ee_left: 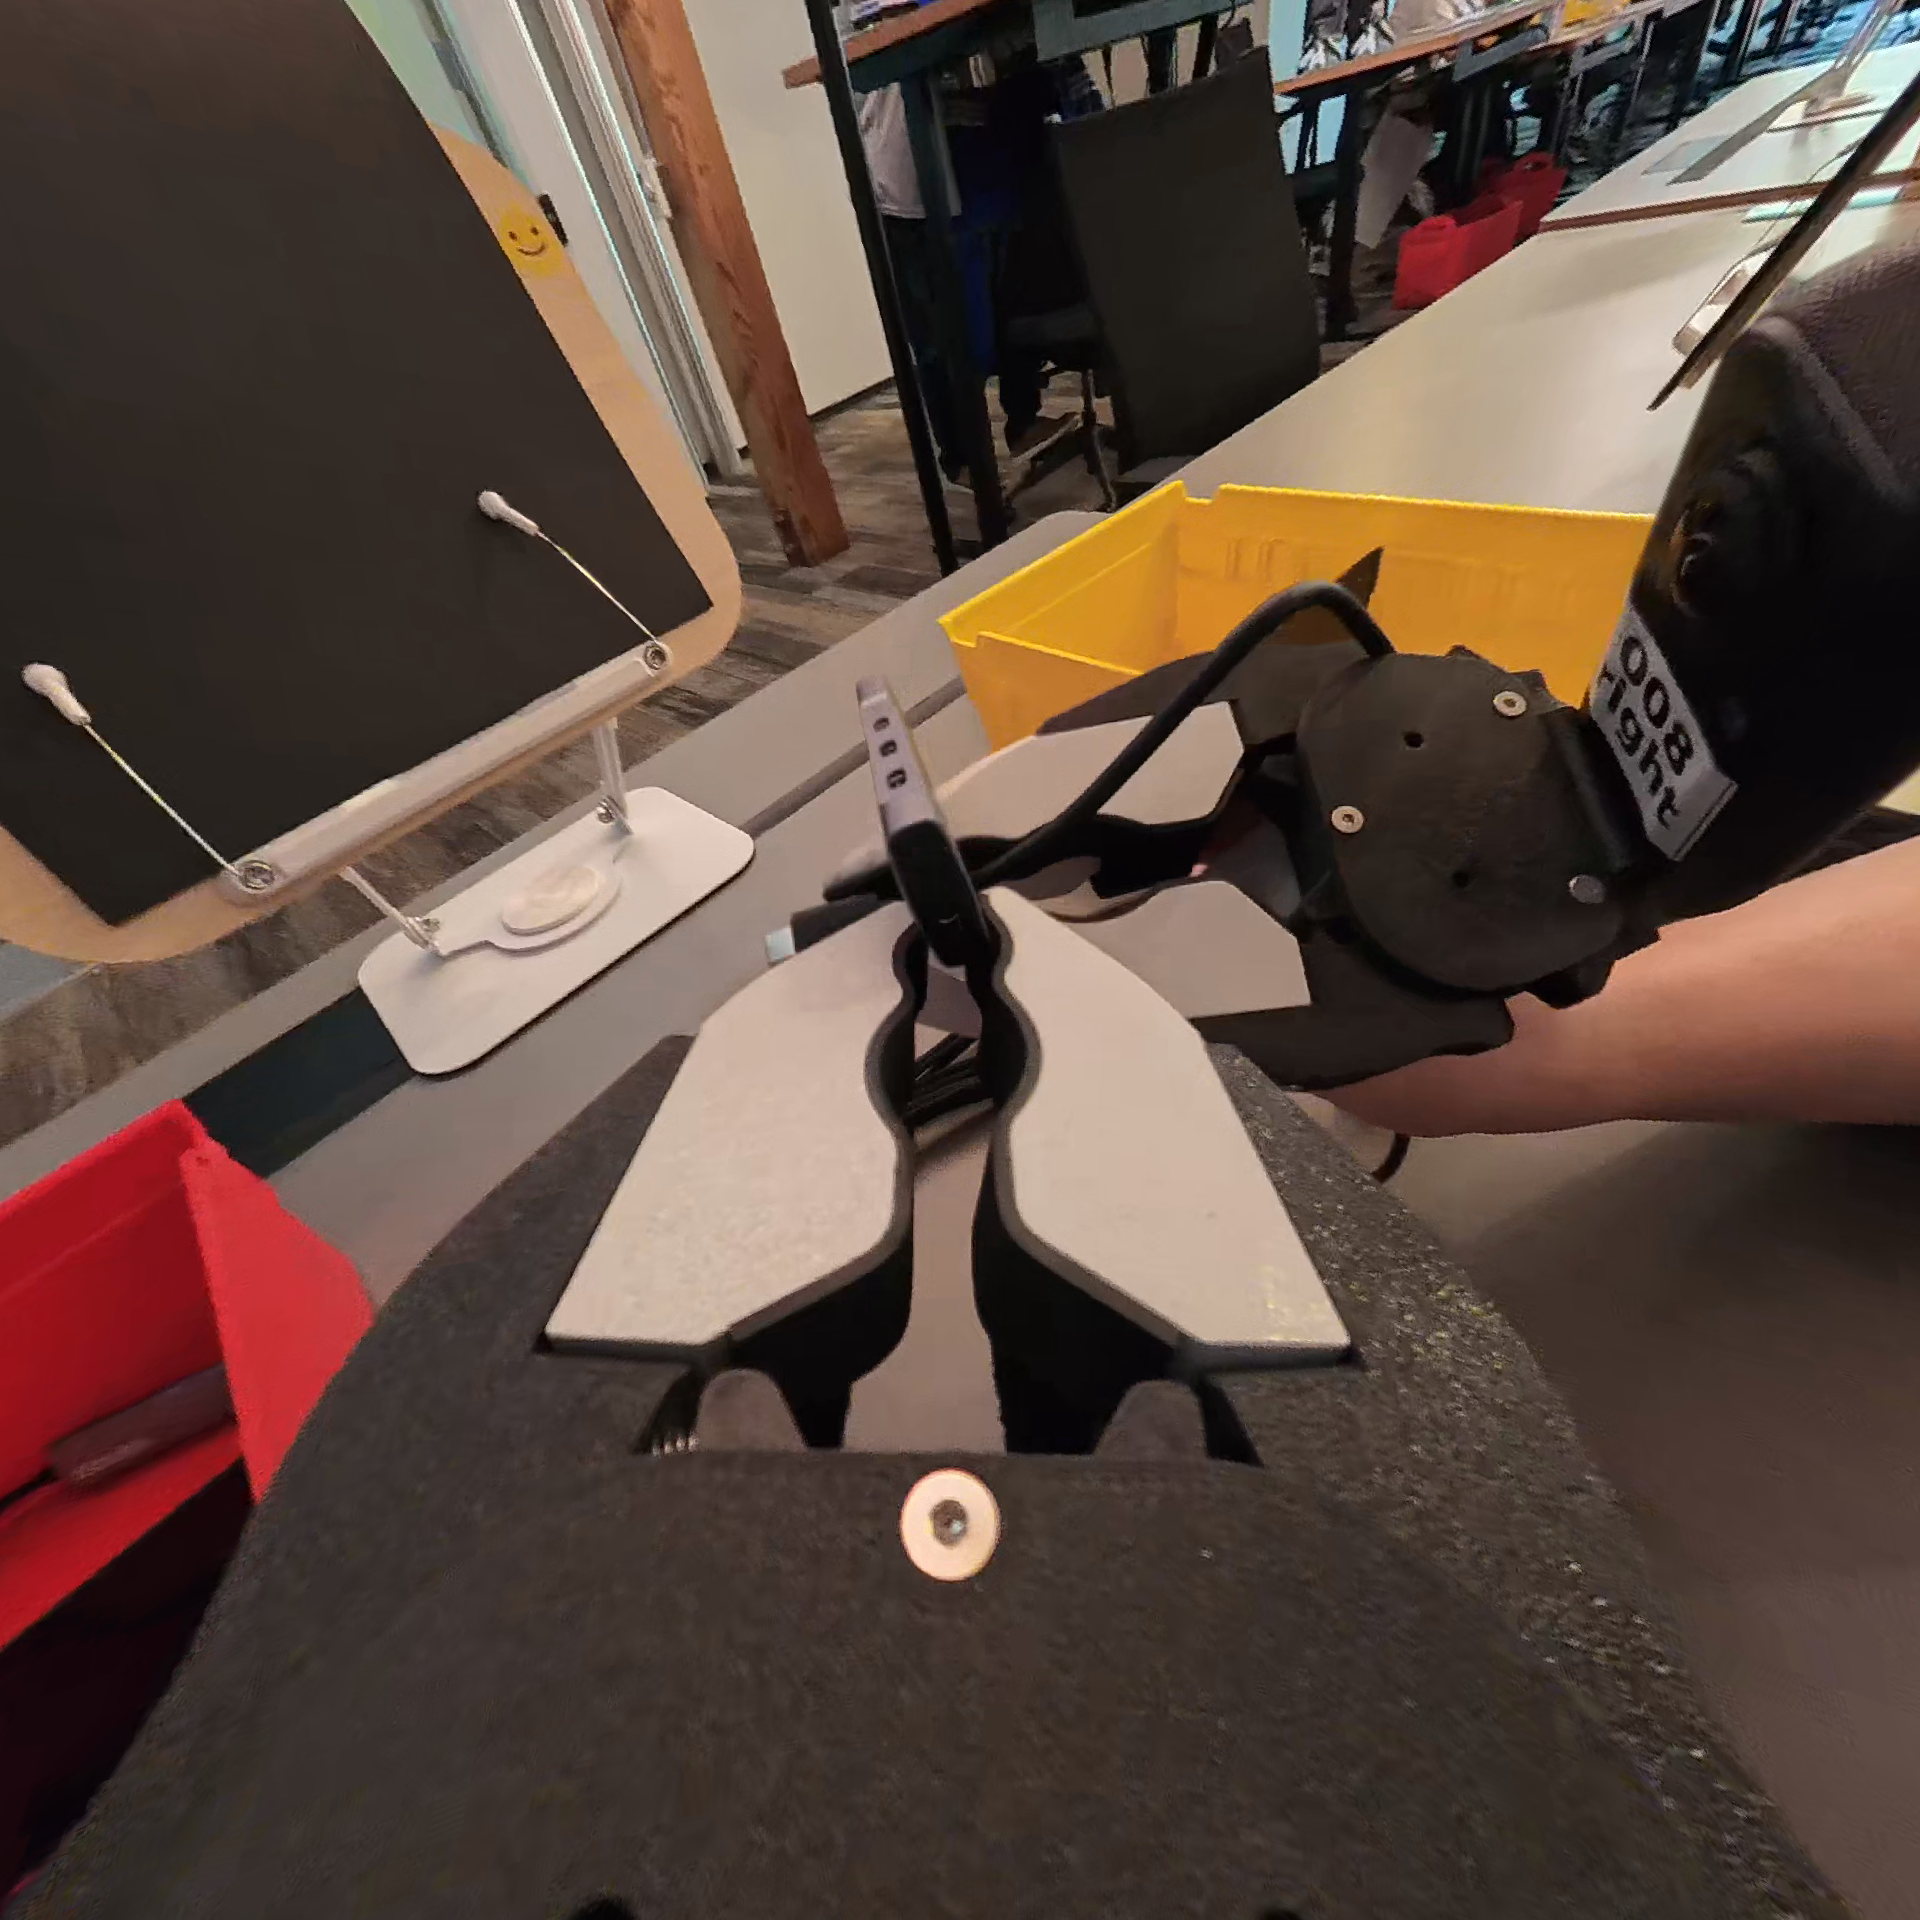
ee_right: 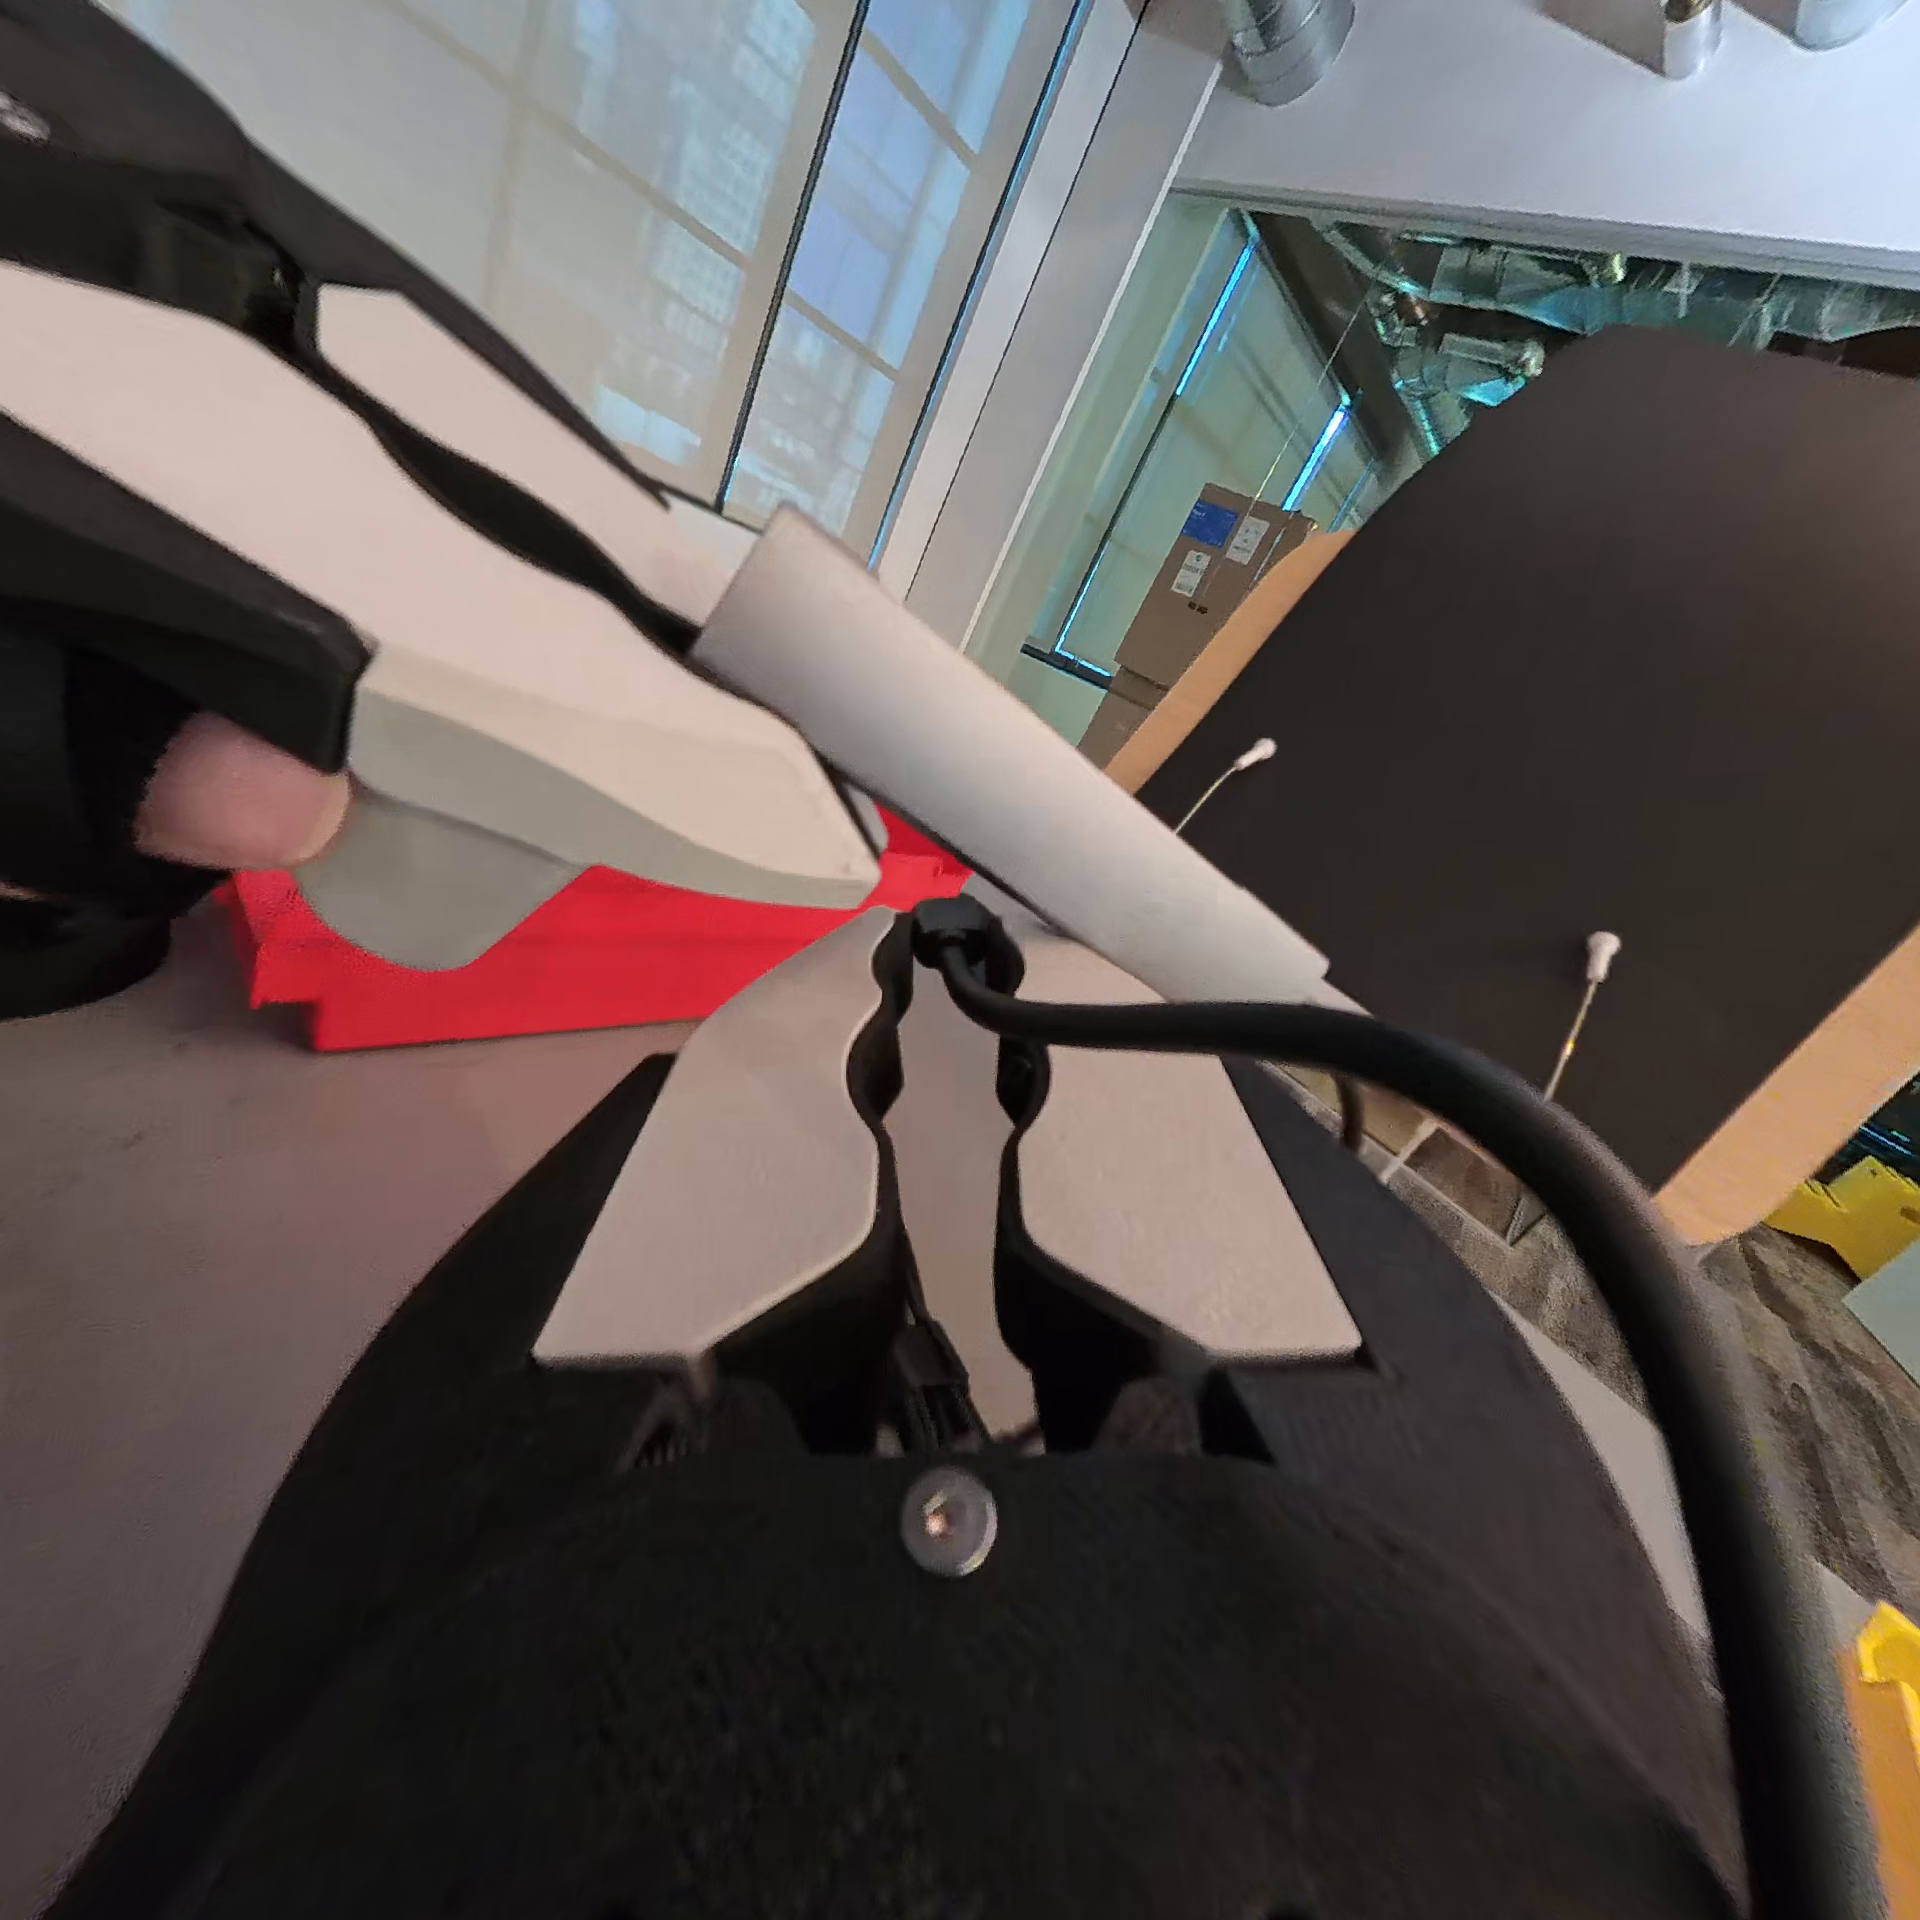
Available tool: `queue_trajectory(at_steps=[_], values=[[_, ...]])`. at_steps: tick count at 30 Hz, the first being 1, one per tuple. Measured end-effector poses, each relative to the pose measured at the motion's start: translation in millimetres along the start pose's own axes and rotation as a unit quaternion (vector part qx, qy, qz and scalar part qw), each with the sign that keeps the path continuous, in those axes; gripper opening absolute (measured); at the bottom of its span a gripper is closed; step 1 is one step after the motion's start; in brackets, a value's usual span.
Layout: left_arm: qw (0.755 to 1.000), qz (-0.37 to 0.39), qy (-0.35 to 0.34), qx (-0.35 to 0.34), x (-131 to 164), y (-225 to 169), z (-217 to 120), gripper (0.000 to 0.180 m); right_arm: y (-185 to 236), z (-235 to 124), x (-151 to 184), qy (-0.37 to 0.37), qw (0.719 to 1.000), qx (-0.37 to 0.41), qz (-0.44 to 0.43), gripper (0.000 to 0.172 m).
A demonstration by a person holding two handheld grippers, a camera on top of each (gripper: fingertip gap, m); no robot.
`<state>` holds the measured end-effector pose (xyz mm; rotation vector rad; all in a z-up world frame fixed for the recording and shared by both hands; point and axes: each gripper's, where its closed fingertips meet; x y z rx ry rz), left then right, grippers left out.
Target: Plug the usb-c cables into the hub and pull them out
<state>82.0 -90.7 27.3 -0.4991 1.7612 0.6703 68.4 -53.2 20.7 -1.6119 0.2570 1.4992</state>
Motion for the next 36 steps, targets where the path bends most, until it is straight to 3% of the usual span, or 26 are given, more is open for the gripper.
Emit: queue_trajectory(at_steps=[9,13,17,22,25,30,36], values=[[0.999,-0.04,0.007,0.022,15.7,5.4,1.9,0.0,13.2,6.8,16.5,0.03,0.999,-0.028,-0.024,0.013],[0.998,-0.058,0.023,-0.009,29.9,23.5,-5.3,0.0,17.1,6.9,14.7,0.019,0.998,-0.052,-0.018,0.013],[0.992,-0.109,0.043,-0.038,55.4,40.3,-19.2,0.016,7.0,1.6,-9.4,-0.018,0.997,-0.07,0.033,0.013],[0.987,-0.142,0.075,-0.029,91.4,36.5,-23.4,0.019,-38.5,-14.3,-53.1,-0.05,0.991,-0.064,0.104,0.013],[0.985,-0.142,0.09,-0.022,98.7,34.1,-19.7,0.019,-62.3,-23.6,-65.0,-0.048,0.987,-0.067,0.138,0.013],[0.986,-0.106,0.128,-0.004,93.7,35.0,6.8,0.02,-73.9,-31.2,-71.4,-0.031,0.976,-0.111,0.184,0.013],[0.974,-0.026,0.217,0.063,88.6,39.5,81.1,0.019,-75.3,-43.9,-91.0,-0.048,0.967,-0.149,0.203,0.013]])
Point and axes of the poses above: each gripper's, where its closed fingertips meet, z out along the fingers, x out of its underside, y = z × x across the jaws, and after that the axes turned 2 degrees about -z, right-handed
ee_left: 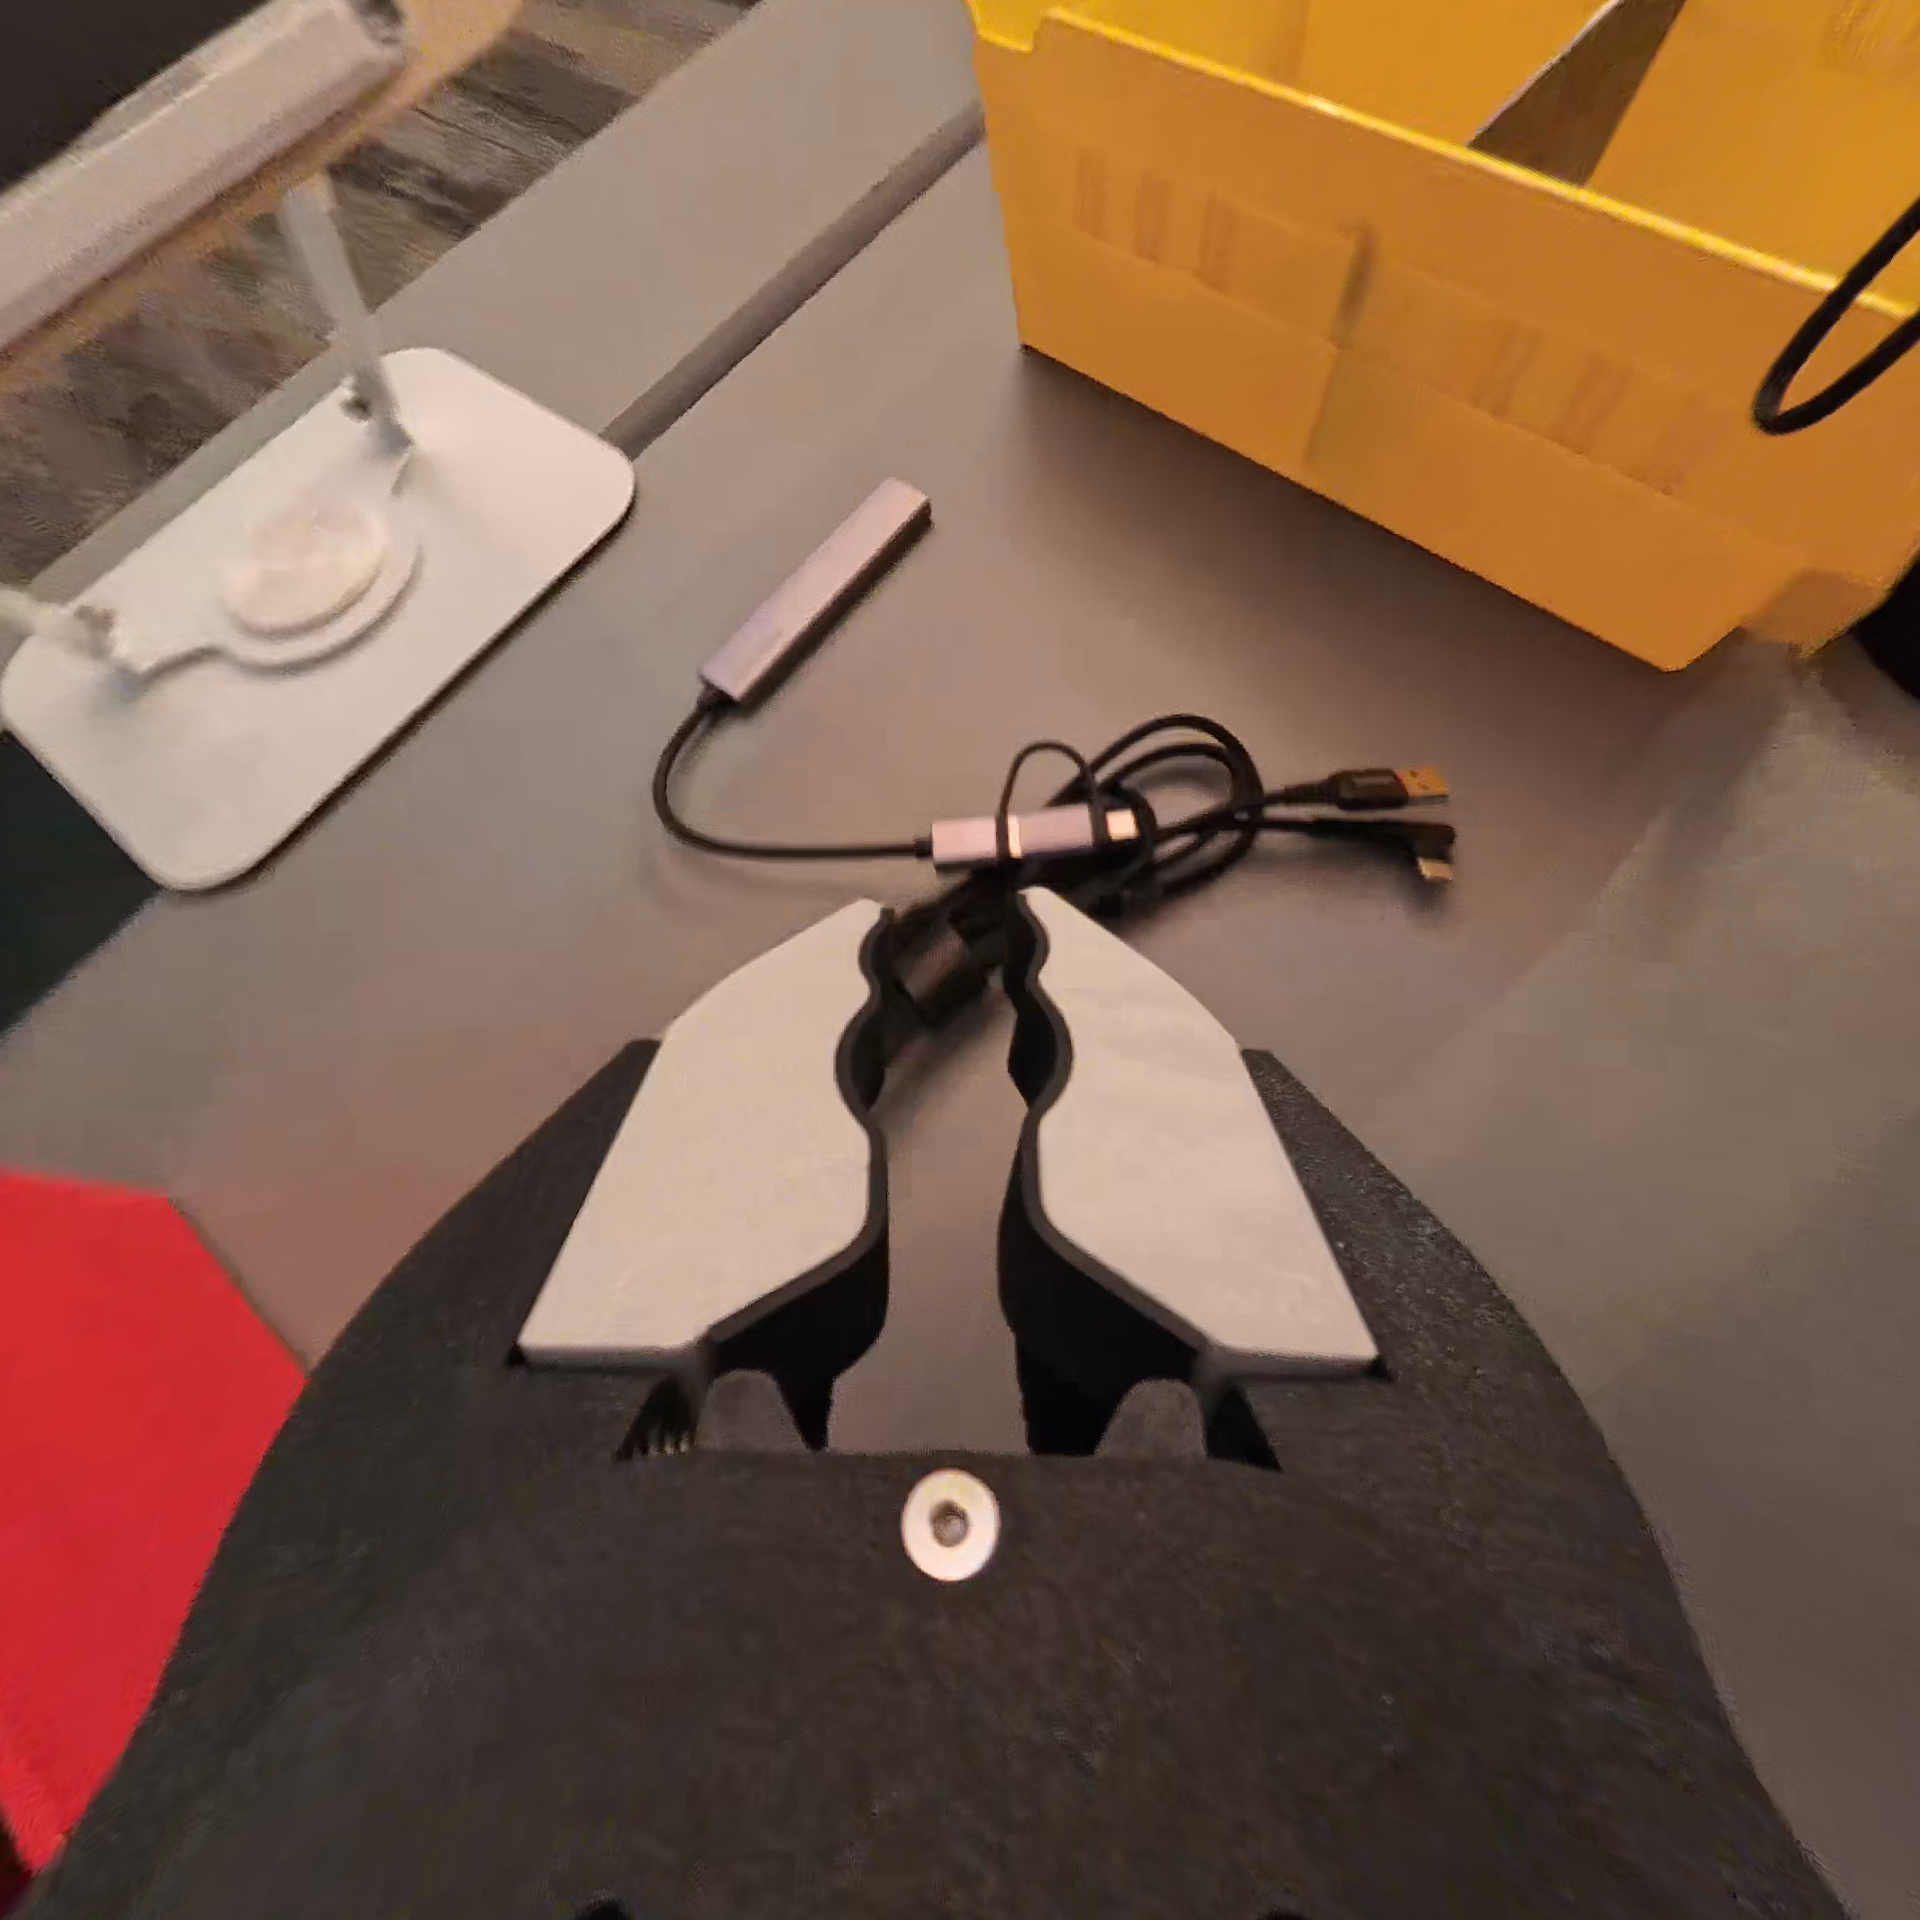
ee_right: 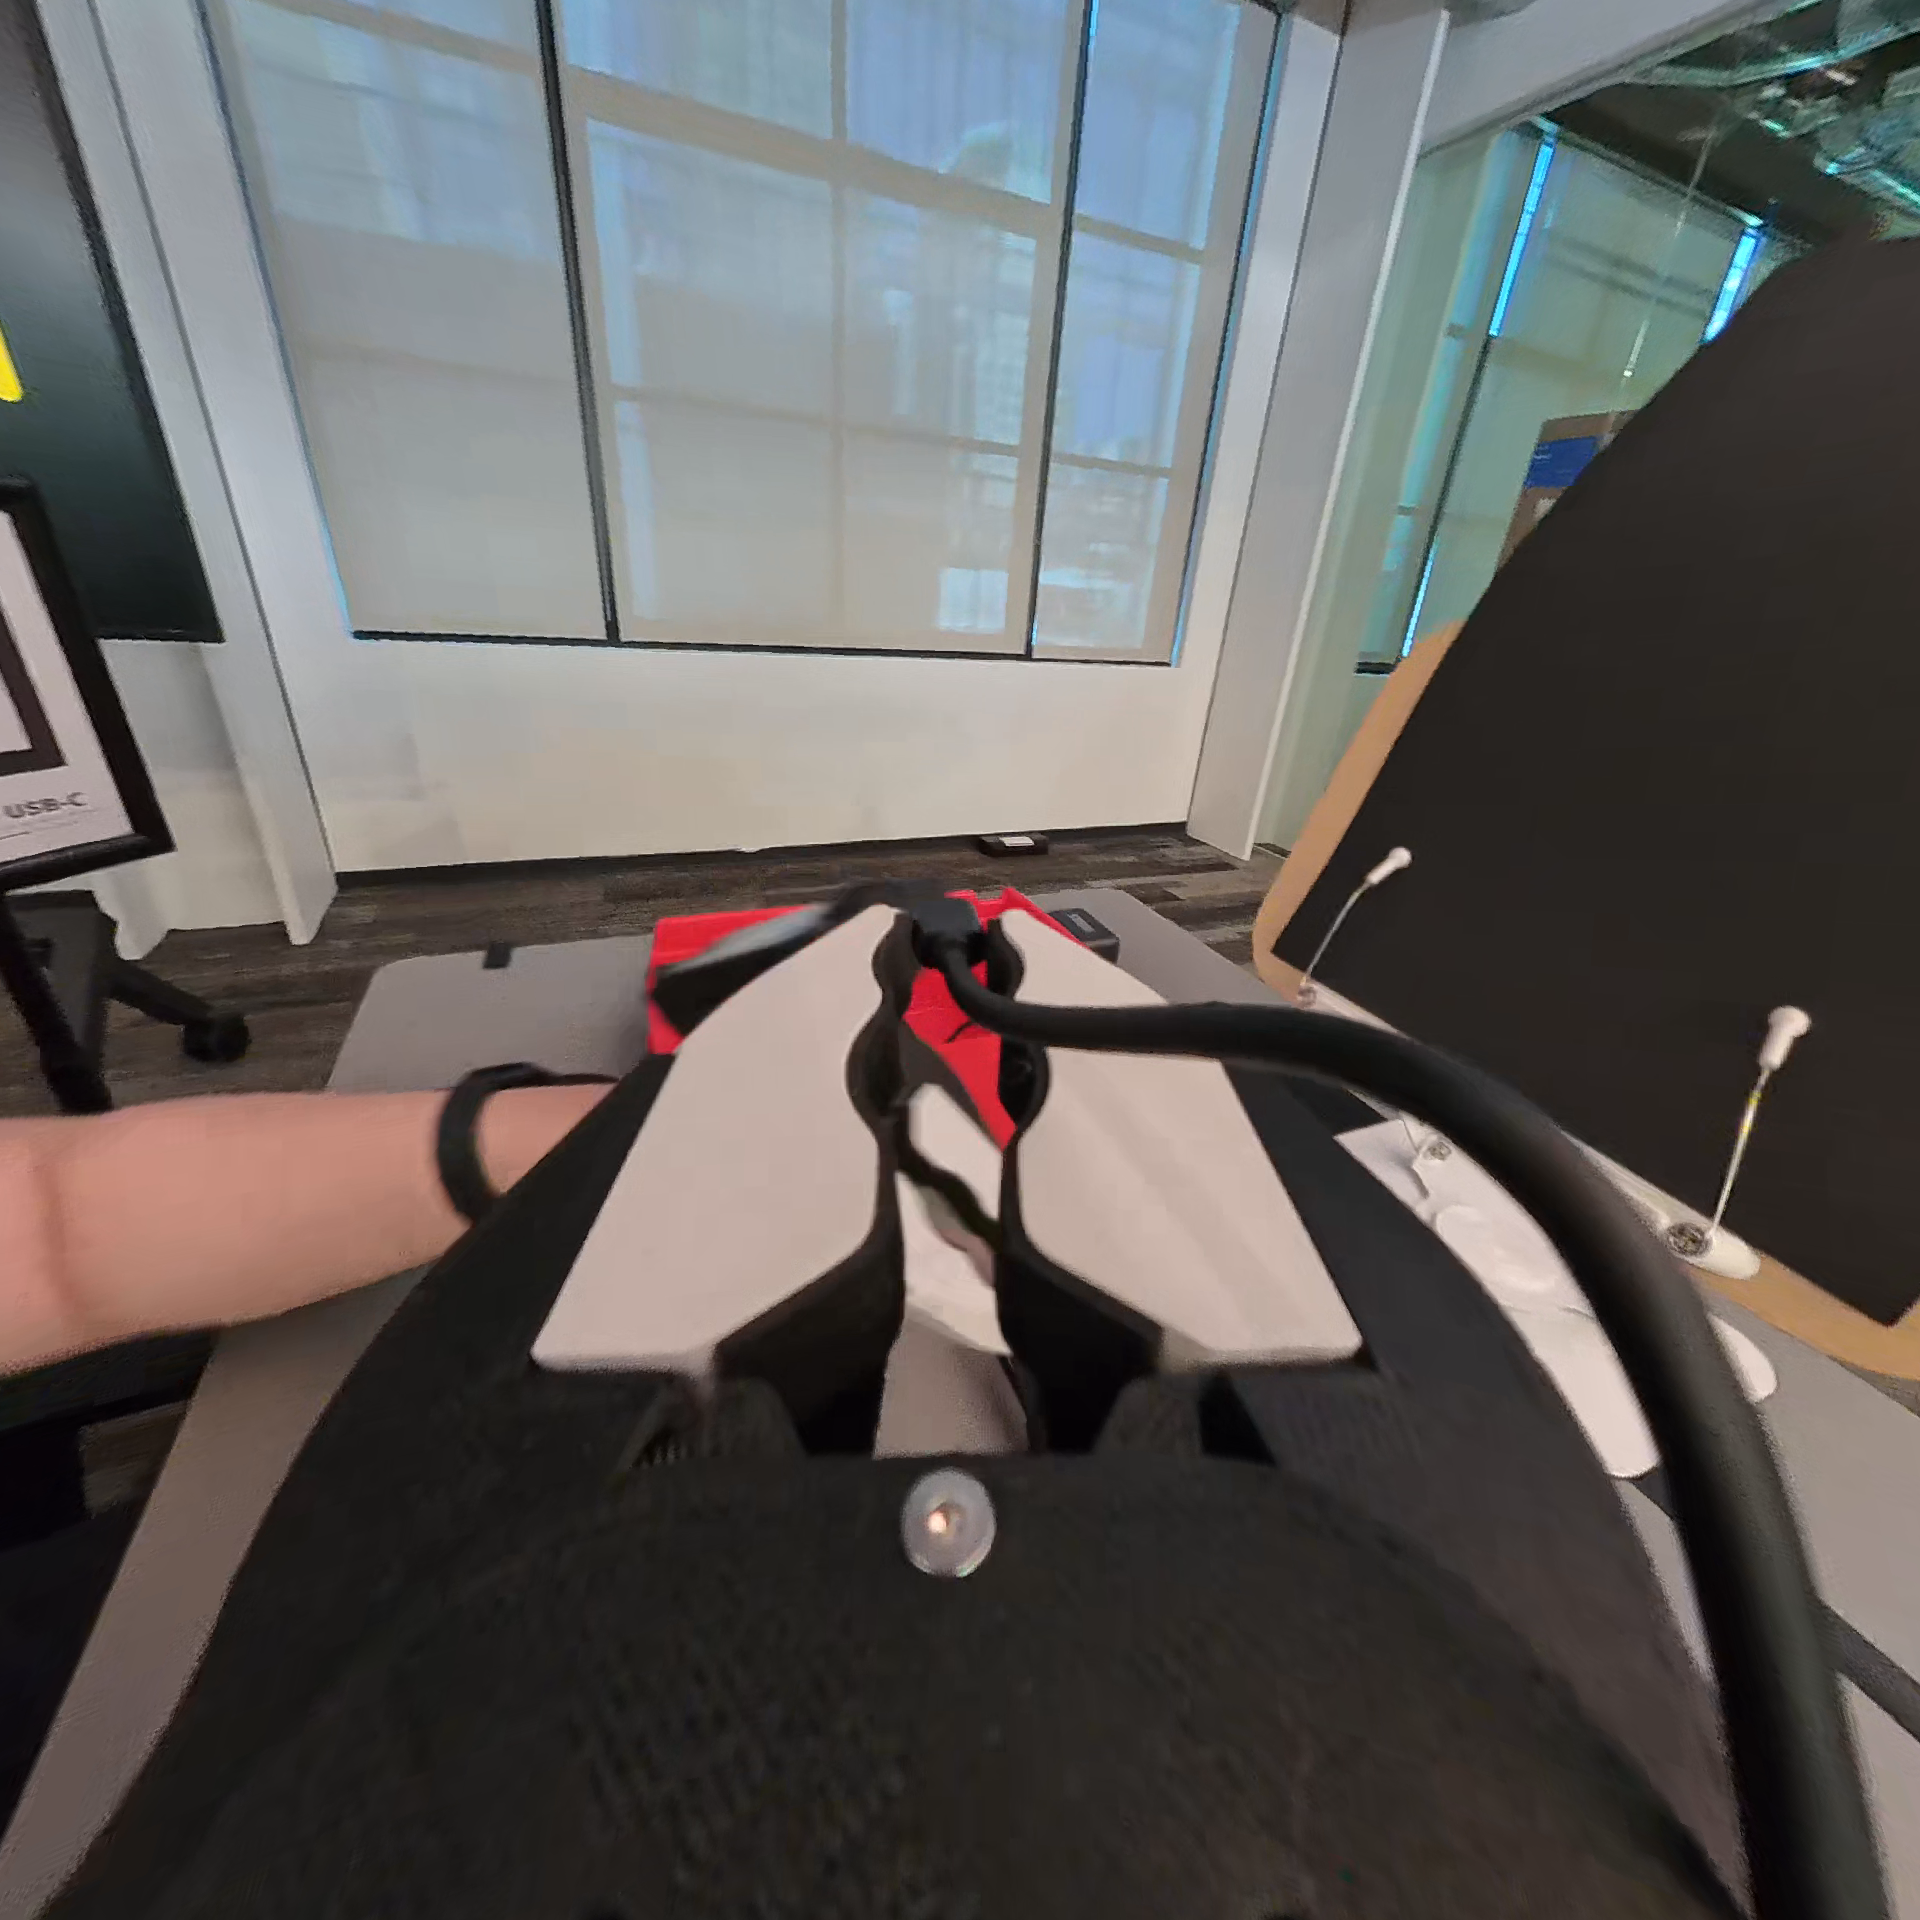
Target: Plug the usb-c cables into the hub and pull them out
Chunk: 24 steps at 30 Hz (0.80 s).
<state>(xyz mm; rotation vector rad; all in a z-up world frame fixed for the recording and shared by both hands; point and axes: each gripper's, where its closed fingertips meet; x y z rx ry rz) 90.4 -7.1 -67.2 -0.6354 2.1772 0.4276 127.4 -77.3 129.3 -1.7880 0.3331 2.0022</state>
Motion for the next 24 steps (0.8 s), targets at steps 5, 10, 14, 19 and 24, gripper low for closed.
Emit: queue_trajectory(at_steps=[5,10,14,19,24], values=[[0.992,0.088,0.08,0.037,-18.2,34.3,72.1,0.027,19.9,-8.9,-16.8,-0.001,0.999,-0.04,-0.029,0.013],[0.977,0.151,0.138,0.063,-6.9,62.3,127.1,0.035,32.3,-18.1,-24.4,0.011,0.995,-0.072,-0.065,0.013],[0.976,0.143,0.134,0.095,-8.0,66.3,153.0,0.043,26.9,-27.6,-31.8,0.005,0.995,-0.075,-0.066,0.013],[0.972,0.145,0.145,0.116,-7.2,72.0,167.4,0.05,14.8,-31.8,-32.9,-0.001,0.996,-0.075,-0.05,0.013],[0.964,0.163,0.162,0.132,-5.0,67.8,166.6,0.023,5.4,-31.8,-29.5,0.002,0.997,-0.069,-0.044,0.013]])
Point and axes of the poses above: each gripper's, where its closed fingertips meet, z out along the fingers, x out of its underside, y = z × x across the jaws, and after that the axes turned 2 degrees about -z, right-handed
